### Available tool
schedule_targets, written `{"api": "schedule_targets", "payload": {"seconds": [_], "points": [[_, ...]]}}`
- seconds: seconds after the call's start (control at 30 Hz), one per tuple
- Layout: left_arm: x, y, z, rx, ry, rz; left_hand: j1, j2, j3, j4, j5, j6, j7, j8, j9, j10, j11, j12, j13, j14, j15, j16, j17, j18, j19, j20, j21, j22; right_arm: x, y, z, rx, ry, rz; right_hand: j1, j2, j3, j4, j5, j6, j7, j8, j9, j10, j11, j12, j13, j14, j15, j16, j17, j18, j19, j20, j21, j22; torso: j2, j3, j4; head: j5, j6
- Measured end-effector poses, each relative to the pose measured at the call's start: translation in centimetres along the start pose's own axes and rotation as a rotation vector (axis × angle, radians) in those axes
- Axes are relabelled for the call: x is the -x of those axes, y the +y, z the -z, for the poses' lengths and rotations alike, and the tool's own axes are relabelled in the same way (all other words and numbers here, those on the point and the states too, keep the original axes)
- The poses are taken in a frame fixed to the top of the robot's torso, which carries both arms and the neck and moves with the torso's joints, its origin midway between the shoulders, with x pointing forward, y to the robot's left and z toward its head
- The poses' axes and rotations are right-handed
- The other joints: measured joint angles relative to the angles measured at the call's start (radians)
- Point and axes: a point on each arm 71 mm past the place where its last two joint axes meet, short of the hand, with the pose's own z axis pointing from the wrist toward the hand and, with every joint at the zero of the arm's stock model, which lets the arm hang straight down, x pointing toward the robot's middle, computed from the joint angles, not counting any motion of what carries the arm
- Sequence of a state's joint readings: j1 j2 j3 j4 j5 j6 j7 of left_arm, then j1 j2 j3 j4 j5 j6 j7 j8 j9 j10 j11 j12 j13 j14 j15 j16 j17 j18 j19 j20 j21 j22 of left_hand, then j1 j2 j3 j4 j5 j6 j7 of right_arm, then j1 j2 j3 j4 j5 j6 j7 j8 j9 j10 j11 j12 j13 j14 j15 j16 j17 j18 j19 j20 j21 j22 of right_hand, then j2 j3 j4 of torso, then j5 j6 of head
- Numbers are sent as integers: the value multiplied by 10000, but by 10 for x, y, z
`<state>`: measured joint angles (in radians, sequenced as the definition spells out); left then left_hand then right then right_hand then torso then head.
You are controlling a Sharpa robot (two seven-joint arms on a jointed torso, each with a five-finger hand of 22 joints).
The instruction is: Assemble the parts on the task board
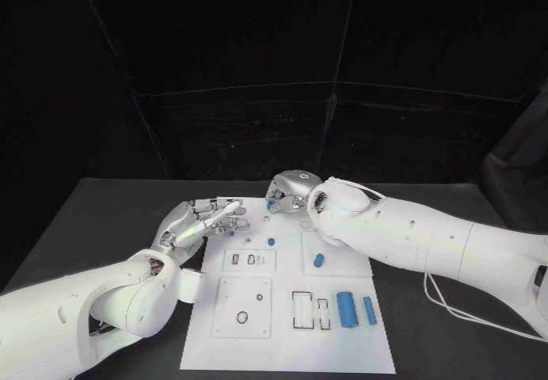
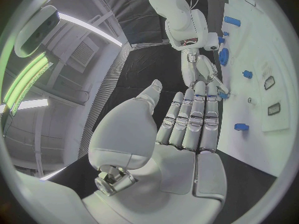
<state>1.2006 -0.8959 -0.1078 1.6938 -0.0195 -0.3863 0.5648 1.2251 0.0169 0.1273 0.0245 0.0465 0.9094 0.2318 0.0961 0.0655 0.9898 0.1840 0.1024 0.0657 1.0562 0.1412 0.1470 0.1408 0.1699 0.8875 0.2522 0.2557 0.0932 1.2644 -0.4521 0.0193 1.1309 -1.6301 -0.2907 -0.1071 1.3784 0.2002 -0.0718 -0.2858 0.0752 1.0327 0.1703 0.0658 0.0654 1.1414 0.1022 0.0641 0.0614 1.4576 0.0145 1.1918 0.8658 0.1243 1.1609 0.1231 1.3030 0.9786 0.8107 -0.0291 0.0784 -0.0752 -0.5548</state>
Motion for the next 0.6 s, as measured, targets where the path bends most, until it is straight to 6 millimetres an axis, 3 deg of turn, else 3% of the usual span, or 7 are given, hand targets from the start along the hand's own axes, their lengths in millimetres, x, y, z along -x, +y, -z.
{"api": "schedule_targets", "payload": {"seconds": [0.13, 0.17, 0.23, 0.27, 0.33, 0.43, 0.6], "points": [[0, 0, 0, 11, 6, 5, 0, 0, 0, 0, 0, 0, 0, 0, 0, 0, 0, 0, 0, 0, 0, 0, 0, 0, 0, 0, 0, 0, 0, 0, 0, 0, -22, 20, -468, -468, -129, 137, -25, -747, 195, 1, -39, -901, 212, 0, -4, -337, 215, -698, -1081, 19, -855, 146, -599, -1112, 4, 2, -4, -1, 7], [0, 0, 0, 14, 4, 4, 0, 0, 0, 0, 0, 0, 0, 0, 0, 0, 0, 0, 0, 0, 0, 0, 0, 0, 0, 0, 0, 0, 0, 0, 0, 6, -37, 19, -616, -622, -217, 225, -65, -1115, 261, -1, -39, -1286, 287, 0, -4, -524, 273, -1021, -1544, 179, -1243, 207, -901, -1617, 5, 2, -9, -1, 8], [0, 0, 0, 19, 5, 3, 0, 0, 0, 0, 0, 0, 0, -33, 0, -26, 26, 0, 0, -30, 30, 0, 0, 0, 0, 0, -40, -5, 1, -1, 1, 25, -87, 14, -727, -1013, -259, 513, -78, -2072, 358, -55, -55, -1790, 425, 8, 6, -753, 357, -1510, -2221, 240, -1783, 337, -1381, -2352, 6, 3, -11, 3, 14], [1, 0, 0, 20, 4, 3, 0, 0, 0, 0, 0, 0, 0, -38, 0, -35, 35, 0, 0, -36, 36, 0, 0, 0, 0, 0, -41, -7, 2, -1, 2, 33, -110, 11, -715, -1091, -232, 590, -77, -2206, 368, -55, -55, -1853, 429, 23, 10, -773, 375, -1563, -2293, 239, -1831, 356, -1438, -2428, 8, 4, -12, 5, 15], [1, 0, 0, 28, 4, 3, 0, 0, 0, 0, 0, 0, 0, -39, 0, -37, 37, 0, 0, -36, 36, 0, 0, 0, 0, 0, -41, -11, 3, -2, 4, 43, -185, 6, -636, -1468, -75, 984, -78, -2650, 305, -54, -55, -2021, 460, 116, 25, -804, 407, -1698, -2496, 395, -1928, 390, -1627, -2680, 10, 9, -12, 8, 16], [2, 0, 0, 36, -6, -1, 0, 0, 0, 0, 0, 0, 0, -39, 1, -37, 37, 0, 0, -36, 36, 0, 0, -1, 0, 0, -41, -10, 7, -7, 12, 65, -349, -31, -504, -1650, 124, 1298, -38, -2534, 284, -54, -48, -1997, 448, 287, 44, -648, 407, -1537, -2291, 395, -1771, 383, -1598, -2565, 11, 15, -18, 13, 21], [4, 0, 1, 48, -39, -18, 0, 0, 0, 1, 0, 0, 0, -39, 1, -37, 36, 0, -8, -36, 36, 0, 0, -1, 0, 0, -41, -10, 16, -26, 35, -91, -616, -196, -385, -1627, 272, 1567, 313, -1358, 363, 126, 60, -1203, 334, 722, 104, -277, 279, -943, -1496, 394, -949, 314, -1029, -1632, 12, 22, -54, 12, 59]]}}
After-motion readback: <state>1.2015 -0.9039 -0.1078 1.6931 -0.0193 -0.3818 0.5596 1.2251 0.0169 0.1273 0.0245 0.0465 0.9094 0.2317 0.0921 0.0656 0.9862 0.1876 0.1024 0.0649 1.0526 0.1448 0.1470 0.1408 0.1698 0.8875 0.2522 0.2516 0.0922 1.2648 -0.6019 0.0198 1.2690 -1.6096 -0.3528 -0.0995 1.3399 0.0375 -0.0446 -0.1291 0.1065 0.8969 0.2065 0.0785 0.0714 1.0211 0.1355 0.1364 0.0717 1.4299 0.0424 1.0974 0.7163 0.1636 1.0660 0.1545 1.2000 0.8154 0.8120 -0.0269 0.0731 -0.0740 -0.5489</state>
